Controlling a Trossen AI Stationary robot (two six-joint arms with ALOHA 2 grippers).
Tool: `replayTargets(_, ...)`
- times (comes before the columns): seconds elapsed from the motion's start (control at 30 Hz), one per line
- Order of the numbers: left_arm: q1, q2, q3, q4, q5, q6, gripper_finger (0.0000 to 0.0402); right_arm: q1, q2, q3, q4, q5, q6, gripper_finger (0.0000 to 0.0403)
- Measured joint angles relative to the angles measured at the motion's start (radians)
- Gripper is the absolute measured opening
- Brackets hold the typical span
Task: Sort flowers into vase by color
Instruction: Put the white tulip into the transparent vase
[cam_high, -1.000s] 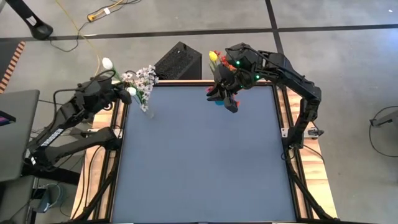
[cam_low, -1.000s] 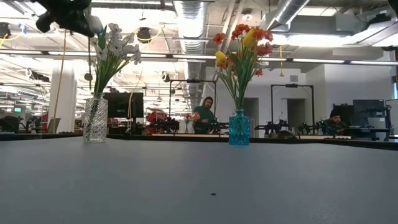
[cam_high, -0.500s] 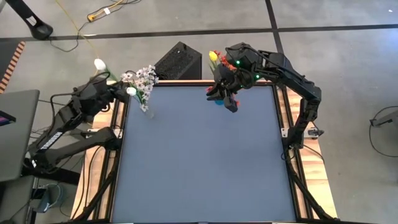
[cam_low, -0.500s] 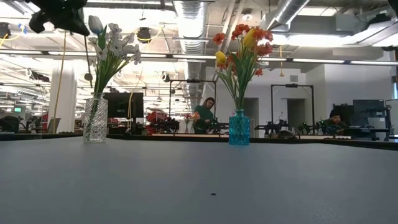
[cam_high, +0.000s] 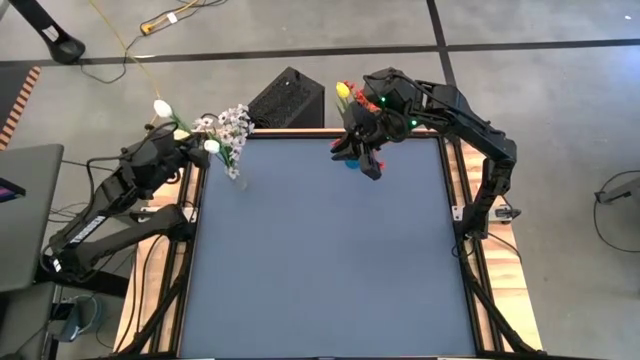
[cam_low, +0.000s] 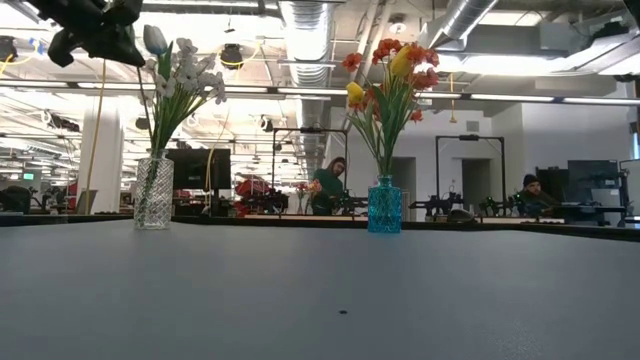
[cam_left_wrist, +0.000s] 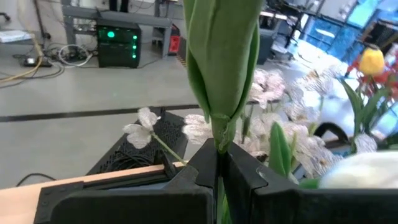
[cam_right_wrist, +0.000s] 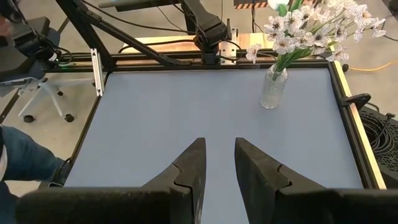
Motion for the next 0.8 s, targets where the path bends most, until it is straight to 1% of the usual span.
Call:
replayTargets(0.13,0.0,0.02,0.0,-0.001,0.052,0.037,0.0,0.0,0.0,0.0,0.016,0.0,0.0,0.0111)
replayTargets(0.3,0.0,0.053,0.0,-0.001,0.089,0.069,0.0,0.0,0.0,0.0,0.026,0.0,-0.001,0.0111)
replayTargets(0.53,0.0,0.102,0.0,-0.027,0.111,0.077,0.0,0.0,0.0,0.0,0.026,0.0,-0.003,0.0111)
replayTargets(0.67,0.0,0.108,0.0,-0.027,0.122,0.076,0.0,0.0,0.0,0.0,0.025,0.0,-0.003,0.0111)
replayTargets(0.8,0.0,0.092,-0.057,-0.006,0.139,0.049,0.0,0.0,0.0,0.0,0.022,0.0,-0.005,0.0111)
